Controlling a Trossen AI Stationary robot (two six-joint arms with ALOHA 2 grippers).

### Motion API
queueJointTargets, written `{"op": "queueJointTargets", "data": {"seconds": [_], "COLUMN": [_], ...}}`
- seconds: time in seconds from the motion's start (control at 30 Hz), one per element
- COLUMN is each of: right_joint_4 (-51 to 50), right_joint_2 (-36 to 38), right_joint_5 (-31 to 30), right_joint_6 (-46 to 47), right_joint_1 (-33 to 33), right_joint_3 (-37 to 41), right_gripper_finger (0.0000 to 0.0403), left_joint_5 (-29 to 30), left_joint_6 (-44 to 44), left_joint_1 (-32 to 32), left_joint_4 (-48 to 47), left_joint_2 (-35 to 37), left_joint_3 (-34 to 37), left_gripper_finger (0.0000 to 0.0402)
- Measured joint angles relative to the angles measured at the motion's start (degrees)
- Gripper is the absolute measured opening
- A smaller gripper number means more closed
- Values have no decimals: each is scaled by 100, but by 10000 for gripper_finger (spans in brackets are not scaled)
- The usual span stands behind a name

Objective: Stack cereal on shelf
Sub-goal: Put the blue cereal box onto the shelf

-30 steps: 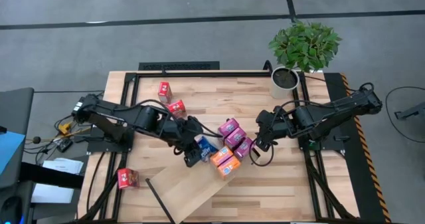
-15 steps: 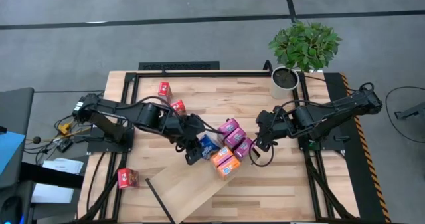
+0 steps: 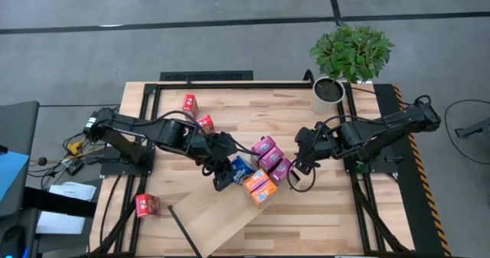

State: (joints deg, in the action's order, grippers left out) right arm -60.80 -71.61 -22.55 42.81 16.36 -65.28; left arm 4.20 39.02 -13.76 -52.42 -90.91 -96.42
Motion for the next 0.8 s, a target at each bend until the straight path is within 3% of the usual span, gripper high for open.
{"op": "queueJointTargets", "data": {"seconds": [0.8], "right_joint_4": [4], "right_joint_2": [0], "right_joint_5": [0], "right_joint_6": [-87], "right_joint_1": [0], "right_joint_3": [0], "right_gripper_finger": [274], "left_joint_5": [-502], "left_joint_6": [-542], "left_joint_1": [195], "left_joint_4": [-11], "left_joint_2": [2], "left_joint_3": [-2], "left_gripper_finger": [152]}}
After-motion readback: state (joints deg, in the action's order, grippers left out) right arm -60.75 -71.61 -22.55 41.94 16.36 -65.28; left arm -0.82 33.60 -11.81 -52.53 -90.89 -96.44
